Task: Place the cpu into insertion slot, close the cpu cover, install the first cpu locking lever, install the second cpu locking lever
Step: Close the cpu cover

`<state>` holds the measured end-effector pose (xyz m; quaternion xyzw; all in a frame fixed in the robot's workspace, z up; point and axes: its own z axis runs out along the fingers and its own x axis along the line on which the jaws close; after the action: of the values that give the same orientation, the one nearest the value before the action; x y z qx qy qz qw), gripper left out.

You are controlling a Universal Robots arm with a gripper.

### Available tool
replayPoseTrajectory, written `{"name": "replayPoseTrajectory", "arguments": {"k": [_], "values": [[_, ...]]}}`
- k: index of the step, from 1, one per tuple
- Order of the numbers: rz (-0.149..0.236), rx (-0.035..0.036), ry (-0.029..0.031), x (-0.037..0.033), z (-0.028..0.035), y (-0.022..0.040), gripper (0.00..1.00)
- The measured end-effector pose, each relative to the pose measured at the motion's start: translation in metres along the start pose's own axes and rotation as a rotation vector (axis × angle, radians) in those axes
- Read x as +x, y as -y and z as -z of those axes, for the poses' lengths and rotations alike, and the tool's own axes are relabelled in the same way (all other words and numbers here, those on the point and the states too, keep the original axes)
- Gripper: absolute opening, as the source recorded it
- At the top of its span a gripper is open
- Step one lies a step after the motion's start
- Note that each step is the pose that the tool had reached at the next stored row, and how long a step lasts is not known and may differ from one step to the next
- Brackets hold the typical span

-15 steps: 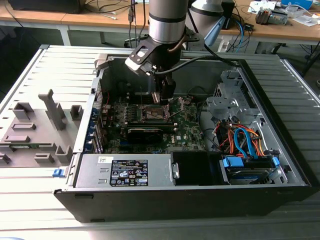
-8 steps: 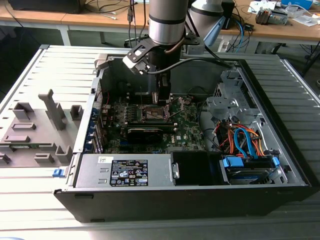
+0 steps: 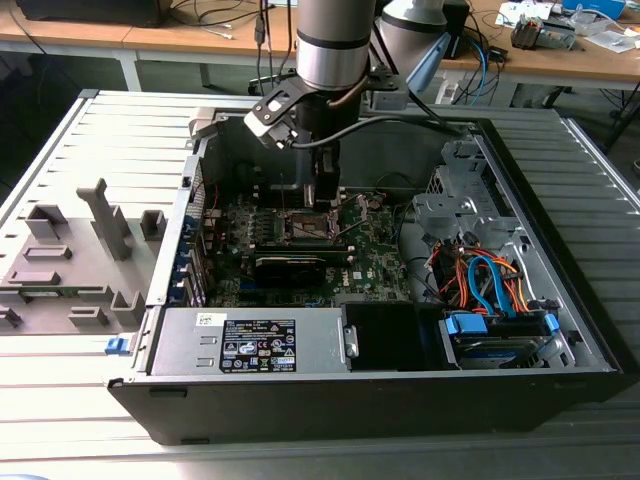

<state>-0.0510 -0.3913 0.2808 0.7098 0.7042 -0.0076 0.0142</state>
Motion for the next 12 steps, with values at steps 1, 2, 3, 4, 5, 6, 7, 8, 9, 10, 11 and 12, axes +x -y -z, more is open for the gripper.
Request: {"name": "replayPoseTrajectory", "arguments": {"k": [1,2,3,4,5,6,7,8,9,10,11,12], "values": [[0.000,0.0000,-0.0002,0.0026,-0.0021,0.0005,0.55],[0.000,0.0001,0.0000,0.0034,-0.0036,0.0007,0.55],[0.000,0.0001,0.0001,0.0037,-0.0045,0.0009,0.55],[0.000,0.0001,0.0002,0.0040,-0.0059,0.0012,0.55],[0.000,0.0001,0.0001,0.0043,-0.0074,0.0017,0.55],[0.000,0.0001,0.0002,0.0046,-0.0083,0.0020,0.55],[0.000,0.0001,0.0002,0.0050,-0.0095,0.0024,0.55],[0.000,0.0001,0.0002,0.0051,-0.0104,0.0028,0.55],[0.000,0.0001,0.0000,0.0051,-0.0110,0.0028,0.55],[0.000,0.0001,0.0000,0.0051,-0.0116,0.0029,0.55],[0.000,0.0001,0.0001,0.0051,-0.0123,0.0029,0.55],[0.000,0.0001,0.0001,0.0052,-0.0126,0.0029,0.55]]}}
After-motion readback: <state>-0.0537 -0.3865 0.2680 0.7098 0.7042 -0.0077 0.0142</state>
